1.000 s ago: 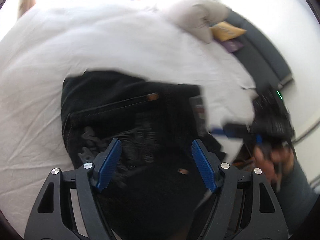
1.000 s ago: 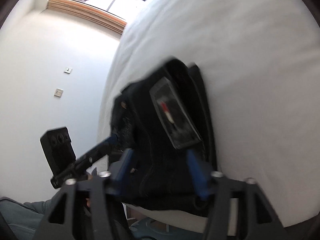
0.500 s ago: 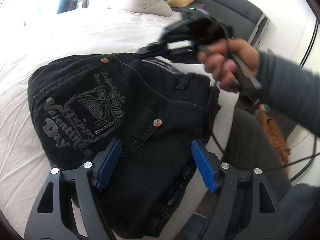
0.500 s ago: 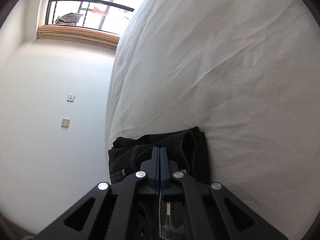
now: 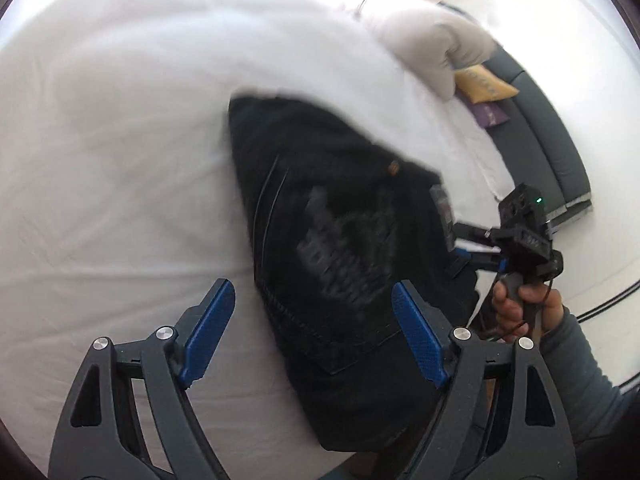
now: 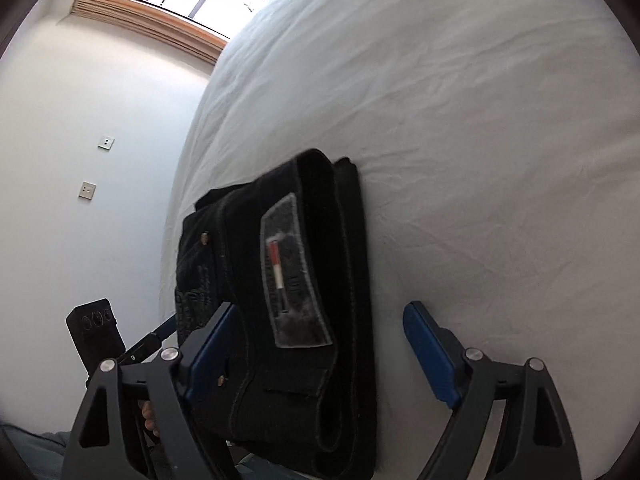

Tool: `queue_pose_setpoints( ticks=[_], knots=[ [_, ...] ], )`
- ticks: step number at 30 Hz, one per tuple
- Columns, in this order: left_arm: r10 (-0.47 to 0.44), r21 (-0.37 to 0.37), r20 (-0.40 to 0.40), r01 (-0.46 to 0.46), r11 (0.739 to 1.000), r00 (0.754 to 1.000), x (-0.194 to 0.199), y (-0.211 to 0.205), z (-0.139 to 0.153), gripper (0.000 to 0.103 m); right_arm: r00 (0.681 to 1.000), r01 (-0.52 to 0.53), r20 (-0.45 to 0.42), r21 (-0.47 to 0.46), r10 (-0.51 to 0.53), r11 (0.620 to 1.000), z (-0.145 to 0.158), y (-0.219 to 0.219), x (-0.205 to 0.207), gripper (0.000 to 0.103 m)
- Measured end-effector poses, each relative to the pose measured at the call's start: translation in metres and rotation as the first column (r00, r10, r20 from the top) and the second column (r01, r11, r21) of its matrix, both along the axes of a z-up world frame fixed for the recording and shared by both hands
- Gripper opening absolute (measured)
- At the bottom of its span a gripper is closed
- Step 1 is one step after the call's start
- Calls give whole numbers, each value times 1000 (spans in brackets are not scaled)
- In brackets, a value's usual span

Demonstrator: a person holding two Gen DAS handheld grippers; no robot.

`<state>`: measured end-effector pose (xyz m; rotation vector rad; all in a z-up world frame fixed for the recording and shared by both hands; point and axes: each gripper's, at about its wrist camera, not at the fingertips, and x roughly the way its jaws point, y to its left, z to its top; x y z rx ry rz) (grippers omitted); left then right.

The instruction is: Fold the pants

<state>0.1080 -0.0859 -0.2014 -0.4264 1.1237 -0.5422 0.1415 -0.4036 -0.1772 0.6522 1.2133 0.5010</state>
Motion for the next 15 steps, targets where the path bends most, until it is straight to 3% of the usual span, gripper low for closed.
queue_pose_setpoints(
  ticks=[1,3,7,9,15],
  knots=[
    [-11,-11,-29,11,1000,1000,1,-3,-7,80,1000,-7,5,12,7,1000,-3,-3,0,85],
    [-10,-15,-36,9,1000,999,0,-7,-11,80,999,-41,11,29,41,999,-1,4,4,72],
    [-56,34,-55,58,998,997,9,-26,-10,79,995,-98,-3,-61,98,993,-1,16,10,61],
    [-48,69,-56,52,996,997,9,-31,-7,55,997,-80,-13,-59,79,995,-3,14,11,53],
    [-44,85,-30,46,995,999,5,-23,9,30,995,-84,35,-203,93,975,15,29,-1,35]
  ],
)
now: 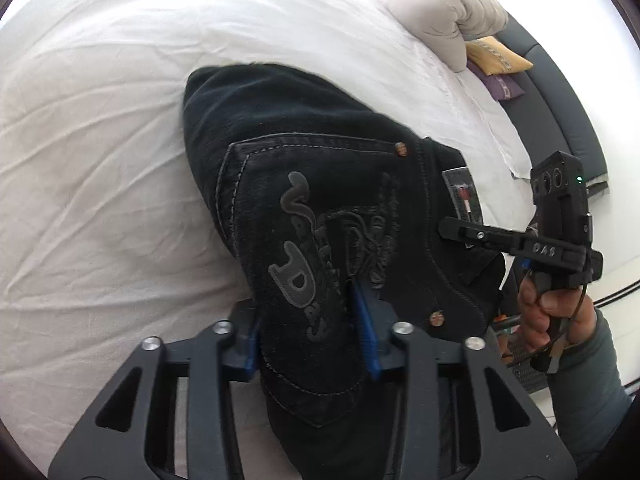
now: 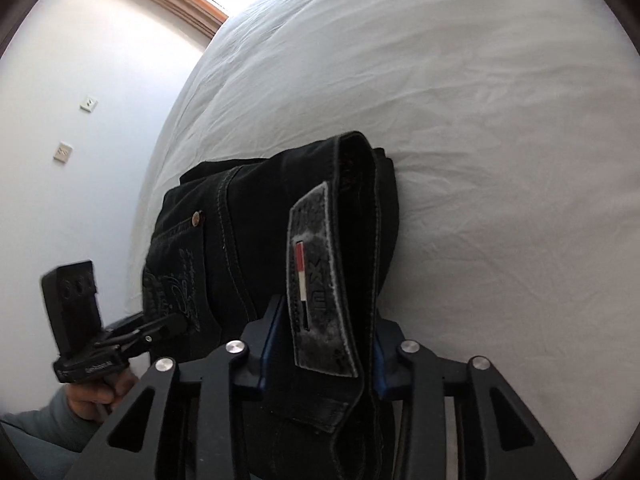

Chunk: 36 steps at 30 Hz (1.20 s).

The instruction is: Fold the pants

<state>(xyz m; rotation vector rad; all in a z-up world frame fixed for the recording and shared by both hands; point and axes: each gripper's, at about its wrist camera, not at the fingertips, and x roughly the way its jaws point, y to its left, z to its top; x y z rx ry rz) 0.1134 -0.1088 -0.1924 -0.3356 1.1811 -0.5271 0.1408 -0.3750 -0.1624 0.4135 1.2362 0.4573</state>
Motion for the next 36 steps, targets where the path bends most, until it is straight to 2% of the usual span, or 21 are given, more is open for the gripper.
queue_pose_setpoints(
  ticks=[2,6,12,16,21,26,28,30,32,35,36],
  knots=[
    [2,-6,10,-2,1000,1000,-2,1,9,25,999,-13,46,-76,16,997,14,10,-5,27],
    [8,-26,49,-7,1000,999,-5,9,33,22,988,-34,142,-144,54,989,48,31,-16,21],
    [23,-10,164,-22,1000,986,23,37,93,22,964,-36,256,-132,70,991,95,42,1,20],
    [23,61,237,-39,997,971,68,55,117,22,945,-43,316,-136,85,990,116,53,41,20],
    [55,124,246,-87,988,968,122,79,112,23,936,-54,336,-151,103,987,116,78,107,20],
    [90,182,214,-130,975,973,168,99,77,24,947,-73,299,-157,118,985,87,99,158,20],
    [101,203,180,-138,970,978,181,107,53,27,954,-78,275,-170,123,982,69,111,173,20],
    [114,217,171,-151,964,979,186,110,37,40,969,-63,227,-175,102,983,46,113,184,23],
    [127,226,187,-168,960,974,184,110,31,52,979,-27,197,-164,60,986,26,104,190,45],
    [145,248,217,-198,948,965,184,115,28,77,981,18,196,-103,3,994,12,86,187,61],
    [149,252,216,-203,946,965,184,118,28,80,979,24,204,-80,-7,997,11,83,184,62]
  ],
)
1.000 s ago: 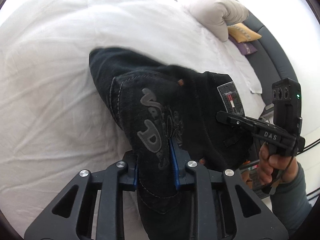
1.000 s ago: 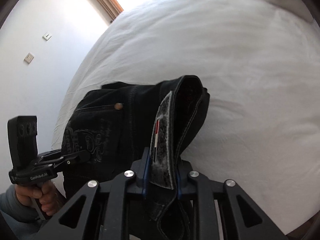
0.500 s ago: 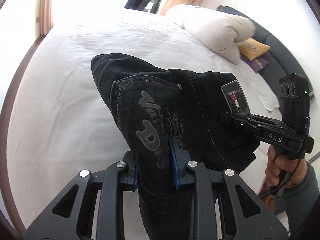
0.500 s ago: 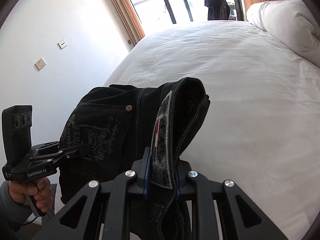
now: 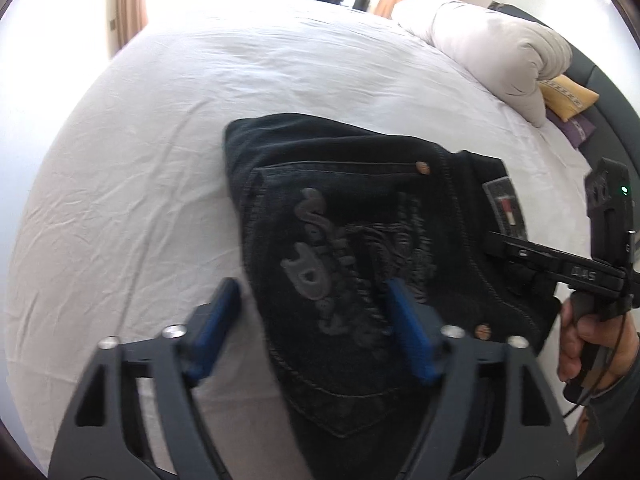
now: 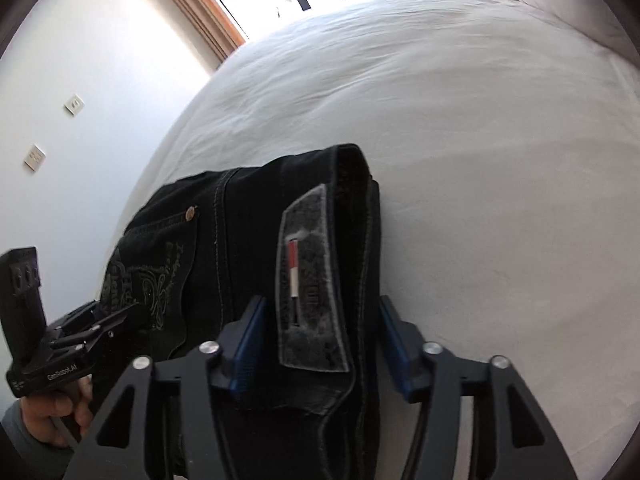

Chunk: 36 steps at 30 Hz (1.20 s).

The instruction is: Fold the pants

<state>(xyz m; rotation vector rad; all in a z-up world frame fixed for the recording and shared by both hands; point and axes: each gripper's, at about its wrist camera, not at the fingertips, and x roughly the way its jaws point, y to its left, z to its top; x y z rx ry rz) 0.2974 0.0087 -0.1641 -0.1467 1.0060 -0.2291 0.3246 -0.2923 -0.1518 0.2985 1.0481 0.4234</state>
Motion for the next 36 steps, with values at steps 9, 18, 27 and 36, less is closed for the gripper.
queue_pose_setpoints(
  ticks=[9,18,27,36],
  knots=[
    [34,88,131,-46,995,991,-51,7,58,89,995,69,75,-26,-66,997,47,-14,-57,70],
    [48,195,340,-120,973,939,-142,-17,155,103,937,130,336,-87,-94,988,142,-1,-156,86],
    [81,203,717,-320,925,692,-314,-24,269,103,696,204,708,-34,-121,978,258,13,-274,103],
    [170,111,548,-273,956,819,-340,-10,296,103,633,264,758,-20,-158,964,310,10,-336,103]
  ],
)
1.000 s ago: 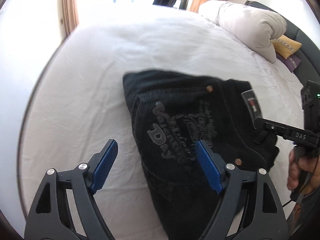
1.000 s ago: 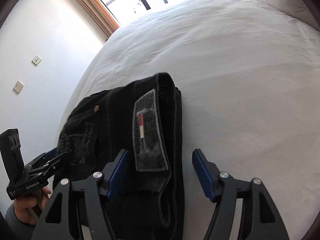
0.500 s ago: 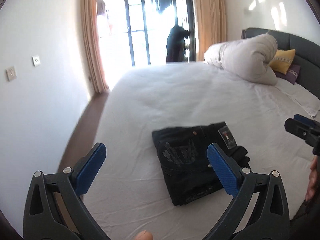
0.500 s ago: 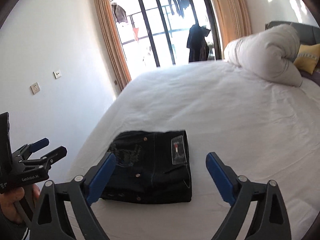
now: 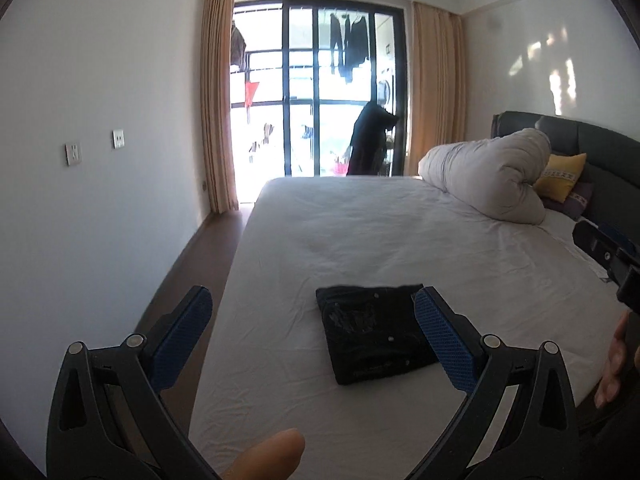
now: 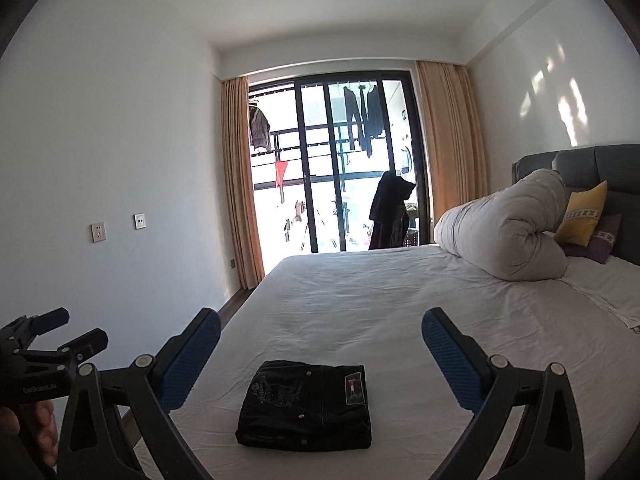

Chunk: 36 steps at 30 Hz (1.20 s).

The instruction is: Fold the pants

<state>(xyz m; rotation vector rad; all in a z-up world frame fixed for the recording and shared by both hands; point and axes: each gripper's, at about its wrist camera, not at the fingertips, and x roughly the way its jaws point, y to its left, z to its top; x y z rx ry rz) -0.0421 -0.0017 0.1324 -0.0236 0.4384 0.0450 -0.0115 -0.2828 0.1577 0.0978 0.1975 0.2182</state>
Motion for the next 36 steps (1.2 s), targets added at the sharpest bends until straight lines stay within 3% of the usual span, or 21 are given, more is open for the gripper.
queue_pose_setpoints(
  ticks=[2,7,12,16,36],
  knots=[
    [-17,-36,-76,14,999,997,5,1,-6,103,997,12,-80,-21,-14,1000,-8,3,8,103],
    [15,-29,-185,-20,999,983,17,-3,-32,103,965,31,-260,-19,-35,999,-50,7,28,103],
    [-8,-67,-318,-14,998,948,28,-11,-73,103,921,66,-384,-18,-68,998,-77,7,41,103],
    [-29,-80,-372,-1,997,928,44,-18,-104,103,884,66,-463,-16,-66,998,-92,9,52,103],
    [-33,-83,-437,-4,997,899,74,-16,-140,103,841,7,-540,-64,-41,998,-104,35,53,103]
  ],
)
